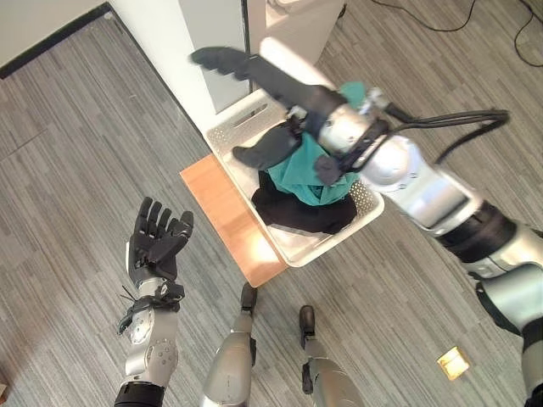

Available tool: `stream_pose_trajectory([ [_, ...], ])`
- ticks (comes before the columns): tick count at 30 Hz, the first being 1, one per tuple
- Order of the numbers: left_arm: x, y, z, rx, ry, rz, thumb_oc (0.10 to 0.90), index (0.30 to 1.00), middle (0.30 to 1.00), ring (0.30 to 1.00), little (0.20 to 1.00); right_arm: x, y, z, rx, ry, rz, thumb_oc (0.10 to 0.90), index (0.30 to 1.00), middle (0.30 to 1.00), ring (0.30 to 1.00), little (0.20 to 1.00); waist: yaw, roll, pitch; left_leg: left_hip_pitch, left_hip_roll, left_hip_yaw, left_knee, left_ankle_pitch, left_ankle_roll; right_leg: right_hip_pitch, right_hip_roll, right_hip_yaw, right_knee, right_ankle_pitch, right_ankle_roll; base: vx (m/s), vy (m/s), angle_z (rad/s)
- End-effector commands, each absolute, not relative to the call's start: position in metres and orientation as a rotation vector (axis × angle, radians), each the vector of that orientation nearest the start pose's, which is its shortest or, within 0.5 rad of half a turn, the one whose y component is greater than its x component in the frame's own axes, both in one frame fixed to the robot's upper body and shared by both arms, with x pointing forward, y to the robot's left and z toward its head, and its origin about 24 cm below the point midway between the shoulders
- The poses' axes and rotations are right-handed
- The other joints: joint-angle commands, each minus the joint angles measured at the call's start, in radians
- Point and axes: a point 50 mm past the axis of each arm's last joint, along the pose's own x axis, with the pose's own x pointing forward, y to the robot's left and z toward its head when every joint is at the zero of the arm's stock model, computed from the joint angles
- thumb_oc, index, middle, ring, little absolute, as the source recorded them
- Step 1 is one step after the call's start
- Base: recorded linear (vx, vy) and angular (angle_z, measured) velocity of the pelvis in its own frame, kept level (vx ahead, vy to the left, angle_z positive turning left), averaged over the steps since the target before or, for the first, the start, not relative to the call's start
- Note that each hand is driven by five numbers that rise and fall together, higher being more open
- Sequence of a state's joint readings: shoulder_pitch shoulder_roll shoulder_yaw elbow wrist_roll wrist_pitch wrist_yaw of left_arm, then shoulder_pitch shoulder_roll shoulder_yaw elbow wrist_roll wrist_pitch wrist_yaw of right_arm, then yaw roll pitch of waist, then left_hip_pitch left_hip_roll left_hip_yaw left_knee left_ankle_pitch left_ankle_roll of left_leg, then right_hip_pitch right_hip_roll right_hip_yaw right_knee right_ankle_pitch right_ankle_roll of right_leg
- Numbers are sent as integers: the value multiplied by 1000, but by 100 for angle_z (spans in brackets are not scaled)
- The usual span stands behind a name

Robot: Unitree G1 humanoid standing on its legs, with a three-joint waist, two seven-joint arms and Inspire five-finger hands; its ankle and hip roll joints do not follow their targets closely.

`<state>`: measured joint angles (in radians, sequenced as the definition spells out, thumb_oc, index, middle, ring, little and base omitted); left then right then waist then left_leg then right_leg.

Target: Pick up bed clothes into laundry basket.

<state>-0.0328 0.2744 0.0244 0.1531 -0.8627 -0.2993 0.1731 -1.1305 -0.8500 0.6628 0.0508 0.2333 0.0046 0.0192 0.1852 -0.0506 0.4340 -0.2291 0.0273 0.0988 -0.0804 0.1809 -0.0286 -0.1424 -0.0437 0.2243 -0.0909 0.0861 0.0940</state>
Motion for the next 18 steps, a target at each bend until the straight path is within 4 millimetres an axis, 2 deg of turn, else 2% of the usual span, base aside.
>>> stream_pose_trajectory([
  [1, 246, 252, 70, -512, -296, 338, 800, 900, 900, 900, 900, 293, -143, 353, -779, -980, 308, 800, 900, 900, 900, 900, -50, -4, -107, 31, -15, 56, -7, -126, -55, 4, -54, 34, 70, -144, 62, -36, 40, -1],
  [3, 245, 250, 68, -515, -290, 337, 800, 900, 900, 900, 900, 281, -180, 344, -668, -984, 205, 800, 900, 900, 900, 900, -74, -5, -111, 36, -14, 58, -7, -129, -53, 3, -52, 36, 69, -143, 65, -23, 41, 1],
  [4, 245, 250, 68, -513, -289, 333, 800, 900, 900, 900, 900, 281, -181, 343, -667, -981, 201, 800, 900, 900, 900, 900, -69, -7, -113, 35, -13, 59, -7, -128, -53, 1, -51, 37, 69, -142, 64, 7, 70, -3],
  [5, 241, 254, 66, -536, -301, 375, 800, 900, 900, 900, 900, 267, -228, 329, -544, -980, 1, 800, 900, 900, 900, 900, -129, 1, -114, 45, -16, 63, -7, -140, -49, -4, -46, 45, 74, -146, 68, -3, 63, -12],
  [6, 240, 254, 66, -534, -301, 379, 800, 900, 900, 900, 900, 258, -240, 312, -490, -968, -45, 800, 900, 900, 900, 900, -129, -3, -121, 44, -14, 66, -7, -137, -48, -10, -43, 49, 74, -141, 67, 27, 94, -3],
  [8, 234, 259, 63, -539, -303, 423, 800, 900, 900, 900, 900, 245, -277, 285, -382, -916, -235, 800, 900, 900, 900, 900, -160, -4, -133, 53, -16, 74, -7, -150, -42, -10, -46, 57, 77, -147, 70, 26, 58, -6],
  [12, 224, 275, 67, -495, -338, 525, 800, 900, 900, 900, 900, 206, -344, 227, -262, -793, -703, 800, 900, 900, 900, 900, -220, 3, -156, 75, -20, 92, -7, -172, -29, -22, -40, 75, 94, -143, 80, 52, 53, -23],
  [15, 218, 282, 71, -461, -362, 574, 800, 900, 900, 900, 900, 182, -359, 192, -248, -709, -941, 800, 900, 900, 900, 900, -247, 15, -164, 90, -18, 110, -7, -176, -23, -37, -26, 88, 134, -141, 83, 8, 38, -32],
  [18, 220, 279, 73, -467, -369, 580, 800, 900, 900, 900, 900, 171, -356, 150, -150, -585, -1058, 800, 900, 900, 900, 900, -279, 51, -153, 91, -5, 110, -7, -161, -25, -44, 5, 127, 242, -184, 81, -117, -13, -31],
])
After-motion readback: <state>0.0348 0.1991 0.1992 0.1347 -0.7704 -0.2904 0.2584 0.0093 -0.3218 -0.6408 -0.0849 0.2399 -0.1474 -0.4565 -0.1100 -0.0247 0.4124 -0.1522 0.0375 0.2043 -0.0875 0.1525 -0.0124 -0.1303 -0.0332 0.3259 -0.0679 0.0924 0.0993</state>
